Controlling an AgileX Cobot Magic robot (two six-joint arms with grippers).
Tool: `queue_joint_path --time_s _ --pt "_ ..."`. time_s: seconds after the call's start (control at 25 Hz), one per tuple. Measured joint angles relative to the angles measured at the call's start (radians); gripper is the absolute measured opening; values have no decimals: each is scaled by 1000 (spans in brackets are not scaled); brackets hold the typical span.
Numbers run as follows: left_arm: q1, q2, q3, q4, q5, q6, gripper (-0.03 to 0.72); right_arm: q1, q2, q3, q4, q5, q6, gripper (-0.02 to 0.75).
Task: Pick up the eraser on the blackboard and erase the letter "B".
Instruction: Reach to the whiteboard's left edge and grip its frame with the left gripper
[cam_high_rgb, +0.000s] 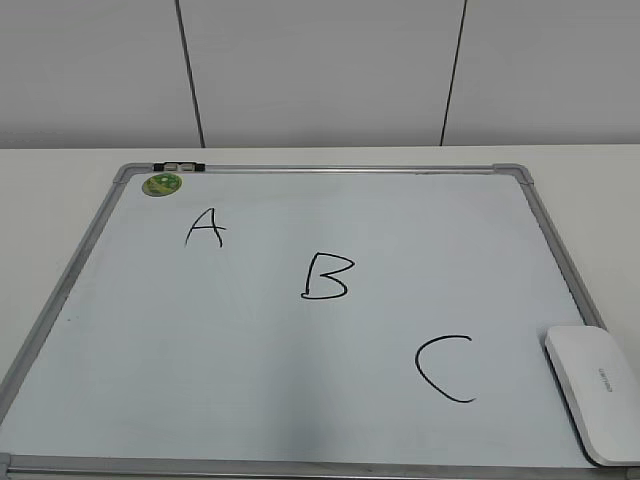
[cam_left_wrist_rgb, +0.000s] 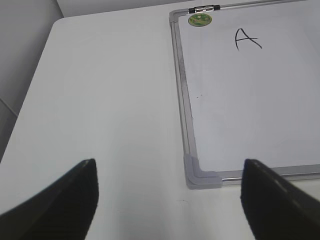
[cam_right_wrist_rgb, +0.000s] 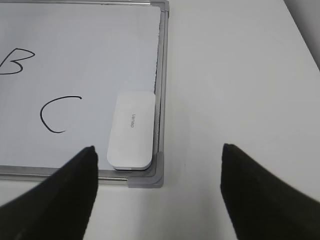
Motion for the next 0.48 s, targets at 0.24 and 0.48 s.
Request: queue_joint_path --time_s 0.24,0.48 --pt "0 0 0 0 0 0 664 0 0 0 0 0 0 587" --pt "0 0 0 0 0 0 654 0 0 0 0 0 0 586"
